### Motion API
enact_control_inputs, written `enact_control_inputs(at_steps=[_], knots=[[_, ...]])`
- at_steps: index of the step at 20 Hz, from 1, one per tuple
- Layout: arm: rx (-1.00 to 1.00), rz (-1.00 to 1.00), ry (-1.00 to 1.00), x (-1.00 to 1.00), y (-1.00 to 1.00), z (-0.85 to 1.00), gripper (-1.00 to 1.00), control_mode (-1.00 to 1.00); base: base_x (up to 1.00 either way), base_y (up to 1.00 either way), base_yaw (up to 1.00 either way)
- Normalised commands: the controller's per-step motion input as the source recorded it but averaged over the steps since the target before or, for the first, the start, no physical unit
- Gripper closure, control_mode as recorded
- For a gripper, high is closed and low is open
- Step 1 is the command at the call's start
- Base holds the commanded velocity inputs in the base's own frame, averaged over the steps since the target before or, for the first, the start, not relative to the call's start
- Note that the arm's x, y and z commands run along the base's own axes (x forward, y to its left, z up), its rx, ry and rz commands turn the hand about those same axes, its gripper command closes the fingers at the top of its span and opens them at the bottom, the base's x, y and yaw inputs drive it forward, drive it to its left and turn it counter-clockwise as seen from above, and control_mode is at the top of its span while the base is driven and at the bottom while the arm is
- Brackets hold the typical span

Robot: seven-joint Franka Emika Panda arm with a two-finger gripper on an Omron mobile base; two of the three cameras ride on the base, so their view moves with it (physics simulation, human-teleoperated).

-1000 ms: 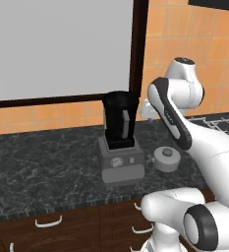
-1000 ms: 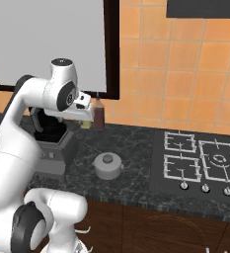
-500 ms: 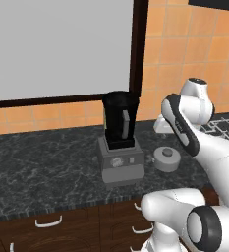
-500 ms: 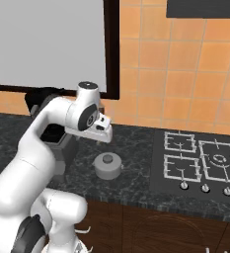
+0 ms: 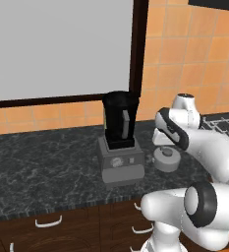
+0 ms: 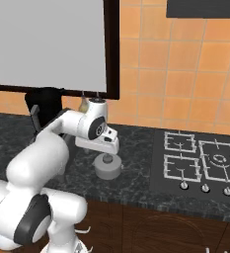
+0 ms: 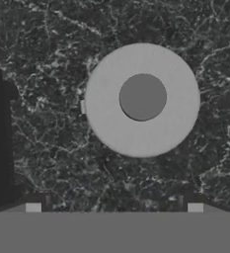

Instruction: Close the lid blender by securely placing the lid on top.

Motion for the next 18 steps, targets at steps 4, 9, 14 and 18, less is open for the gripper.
enact_control_inputs(at_steps=[4,9,14,18], knots=[[0.00,0.00,0.01,0.40,-0.09,-0.37,-1.00,-1.00,0.00,0.00,0.00],[0.00,0.00,0.00,0.24,-0.14,-0.42,-1.00,-1.00,0.00,0.00,0.00],[-0.01,0.00,0.00,0.10,0.00,-0.39,-1.00,-1.00,0.00,0.00,0.00],[0.00,0.00,0.00,0.15,0.00,-0.21,-1.00,-1.00,0.00,0.00,0.00]])
